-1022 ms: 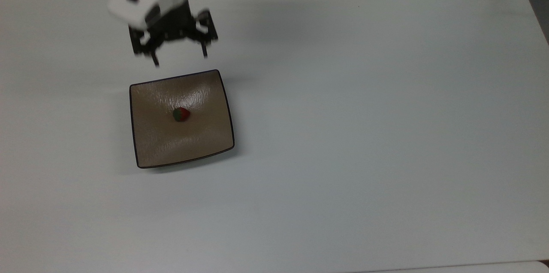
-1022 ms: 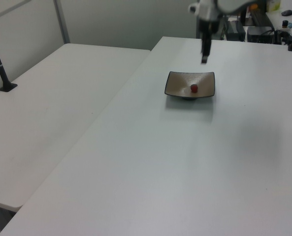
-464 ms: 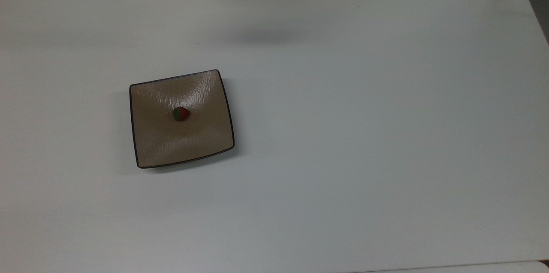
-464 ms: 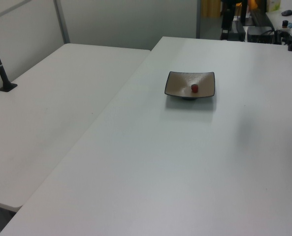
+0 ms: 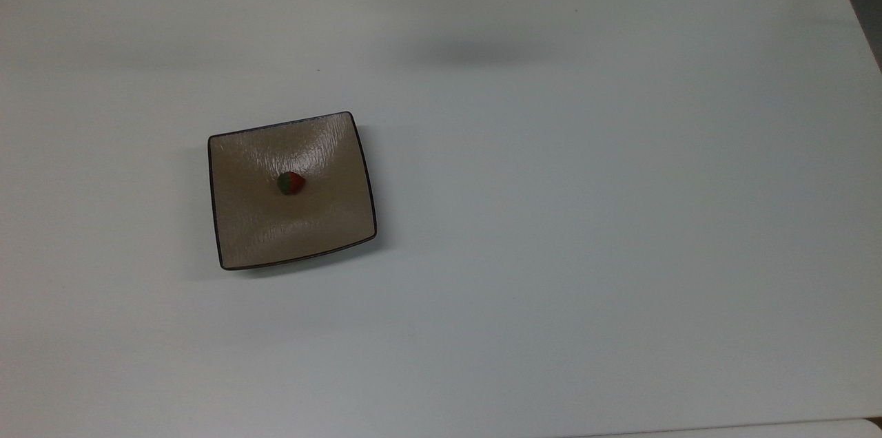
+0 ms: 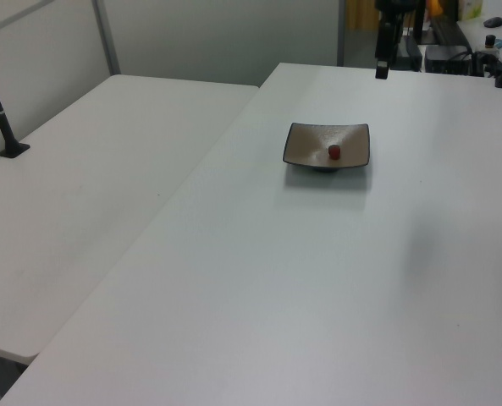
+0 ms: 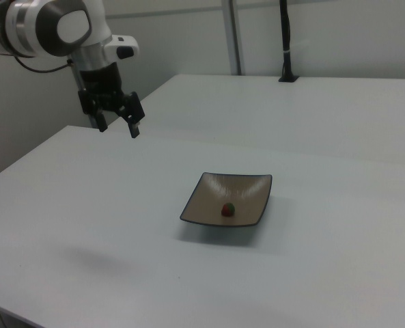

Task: Strawberries on a ceramic plate

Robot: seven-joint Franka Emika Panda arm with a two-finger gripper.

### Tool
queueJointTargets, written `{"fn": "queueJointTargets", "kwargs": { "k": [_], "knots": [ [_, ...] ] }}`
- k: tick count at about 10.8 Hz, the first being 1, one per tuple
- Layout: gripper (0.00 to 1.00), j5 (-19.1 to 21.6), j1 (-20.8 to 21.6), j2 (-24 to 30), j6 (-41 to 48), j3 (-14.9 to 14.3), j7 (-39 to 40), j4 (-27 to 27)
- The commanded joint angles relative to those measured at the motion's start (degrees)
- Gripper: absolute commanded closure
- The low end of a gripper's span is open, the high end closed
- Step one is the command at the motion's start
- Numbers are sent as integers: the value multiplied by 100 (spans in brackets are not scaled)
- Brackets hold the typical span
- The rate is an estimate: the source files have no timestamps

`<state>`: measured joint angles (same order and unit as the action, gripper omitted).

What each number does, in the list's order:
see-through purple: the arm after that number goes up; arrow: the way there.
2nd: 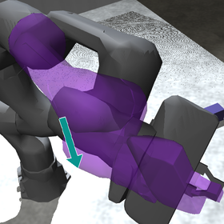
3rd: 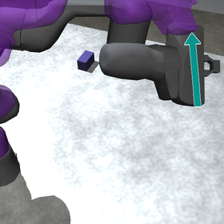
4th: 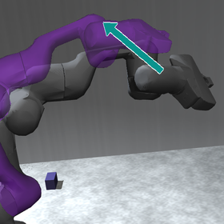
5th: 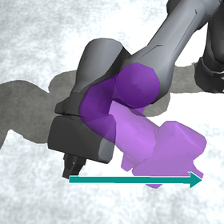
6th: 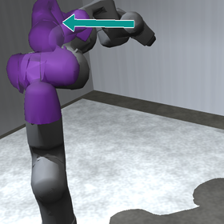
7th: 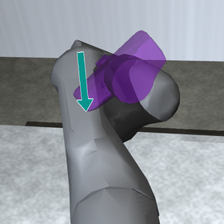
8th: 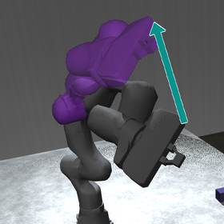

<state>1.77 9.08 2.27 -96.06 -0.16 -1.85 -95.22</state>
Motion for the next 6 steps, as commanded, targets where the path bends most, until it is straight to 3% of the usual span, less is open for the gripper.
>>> {"fn": "queueJointTargets", "kwargs": {
  "k": [1,6],
  "knots": [
    [0,131,-11,63,-218,121,-70,-269],
    [0,131,-3,45,-273,121,-52,-269]
  ]
}}
